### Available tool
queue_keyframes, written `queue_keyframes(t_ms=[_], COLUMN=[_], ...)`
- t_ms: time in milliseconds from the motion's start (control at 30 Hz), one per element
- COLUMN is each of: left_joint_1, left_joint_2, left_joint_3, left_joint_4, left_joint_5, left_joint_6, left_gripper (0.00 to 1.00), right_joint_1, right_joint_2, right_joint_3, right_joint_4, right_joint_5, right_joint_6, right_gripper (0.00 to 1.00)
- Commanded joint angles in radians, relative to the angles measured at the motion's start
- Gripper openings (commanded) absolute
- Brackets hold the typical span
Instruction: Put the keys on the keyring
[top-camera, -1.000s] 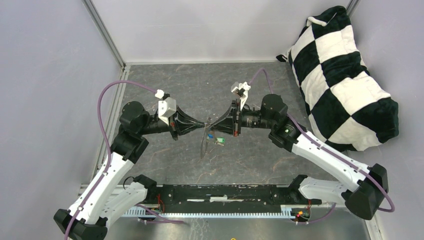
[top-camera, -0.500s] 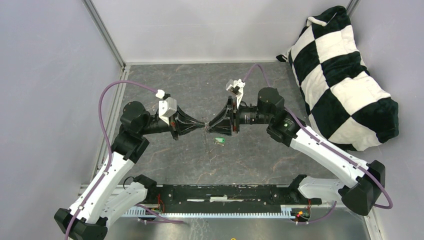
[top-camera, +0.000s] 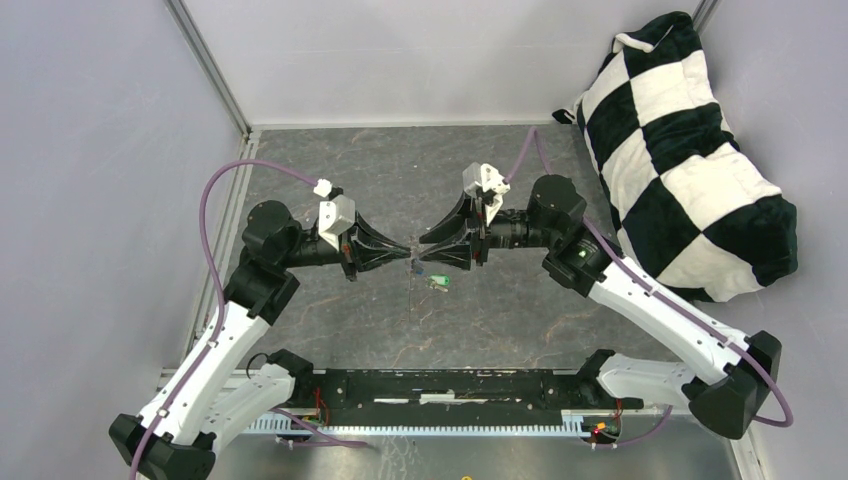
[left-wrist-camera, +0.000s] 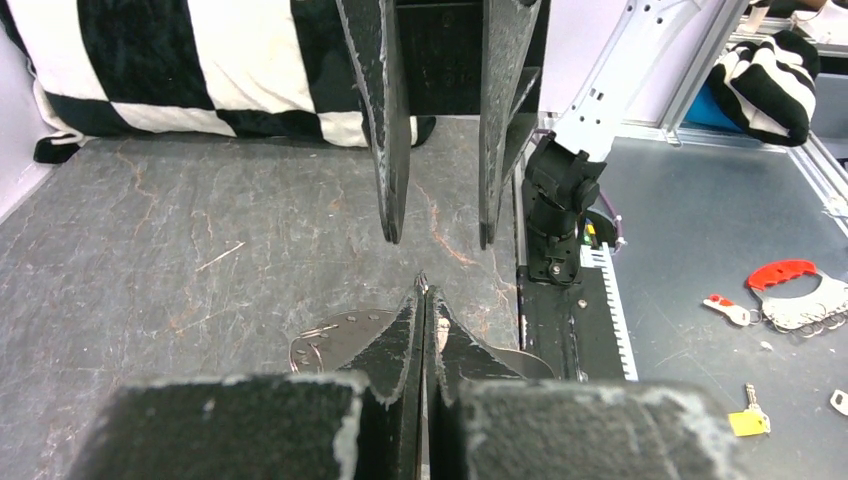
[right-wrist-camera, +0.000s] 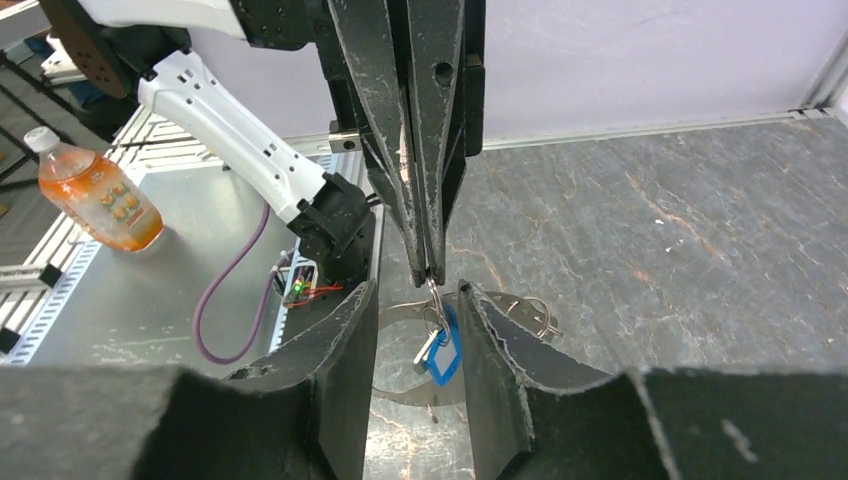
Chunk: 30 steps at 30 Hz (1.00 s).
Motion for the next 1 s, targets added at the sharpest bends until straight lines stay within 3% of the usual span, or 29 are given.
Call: queue_keyframes(t_ms=[0,233,633,967], left_joint_1=[0.002,0.002,0.002,0.002], left_joint_2=[-0.003,0.000,-0.003,0.001], left_joint_3=[0.056,0.062,0.072,0.077], left_joint_4=[0.024,0.015,0.005,0.012], left_joint_5=[0.032,0.043,0.053,0.056], left_joint_6=[-0.005,0.001,0.009,0.007], left_gripper=[0.02,0.02,0.02,0.02], right_joint_1=[-0.004,-0.004,-0.005,-0.005], right_joint_2=[0.024,0.029,0.033,0.060], right_joint_3=[0.006,-0.025,-0.044,-0.060], right_joint_4=[0.082,0.111,0.131,0.172], right_joint_5=[-0.081,-0.108,-0.068,-0.079], right_joint_6=[-0.041,-0.025,-0.013,0.037], right_gripper=[0.40,0.34,0.35,0.30])
